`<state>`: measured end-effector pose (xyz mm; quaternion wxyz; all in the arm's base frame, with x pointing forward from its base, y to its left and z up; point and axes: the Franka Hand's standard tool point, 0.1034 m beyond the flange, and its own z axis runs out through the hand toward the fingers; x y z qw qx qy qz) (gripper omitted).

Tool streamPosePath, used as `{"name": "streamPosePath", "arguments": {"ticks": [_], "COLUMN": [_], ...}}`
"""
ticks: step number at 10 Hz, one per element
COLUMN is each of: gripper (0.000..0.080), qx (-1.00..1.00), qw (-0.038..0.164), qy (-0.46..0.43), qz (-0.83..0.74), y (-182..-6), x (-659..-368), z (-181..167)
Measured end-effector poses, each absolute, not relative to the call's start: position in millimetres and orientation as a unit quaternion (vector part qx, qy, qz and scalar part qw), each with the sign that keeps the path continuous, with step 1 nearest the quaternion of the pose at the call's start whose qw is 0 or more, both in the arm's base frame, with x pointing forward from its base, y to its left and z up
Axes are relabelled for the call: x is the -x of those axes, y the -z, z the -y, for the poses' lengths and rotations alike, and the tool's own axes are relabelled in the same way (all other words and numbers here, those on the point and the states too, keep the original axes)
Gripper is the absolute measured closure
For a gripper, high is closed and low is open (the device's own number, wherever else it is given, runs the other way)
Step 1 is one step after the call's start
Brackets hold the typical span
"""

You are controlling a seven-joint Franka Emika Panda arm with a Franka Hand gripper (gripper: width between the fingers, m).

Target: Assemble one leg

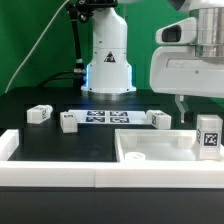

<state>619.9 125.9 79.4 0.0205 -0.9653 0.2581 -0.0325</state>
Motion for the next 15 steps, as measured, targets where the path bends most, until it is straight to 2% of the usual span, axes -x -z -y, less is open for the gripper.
{"name": "streamPosePath", "arguments": {"ticks": [2, 4, 6, 7, 12, 15], "gripper": [0.015, 0.015, 0.0418, 0.0509, 0.0508, 0.0508], "qx": [0.991, 0.997, 0.996, 0.996, 0.991, 0.946], "qw": [0.007, 0.002, 0.002, 0.002, 0.008, 0.031], "qy": [0.037, 0.038, 0.038, 0.038, 0.036, 0.031], "qz": [-0.13, -0.068, -0.076, -0.076, -0.127, -0.322], "y": [-79.4, -79.4, -79.3, -79.3, -78.9, -78.2], "x": [-620, -620, -620, -620, -621, -621], "z": [-125, -122, -122, -122, -116, -114]}}
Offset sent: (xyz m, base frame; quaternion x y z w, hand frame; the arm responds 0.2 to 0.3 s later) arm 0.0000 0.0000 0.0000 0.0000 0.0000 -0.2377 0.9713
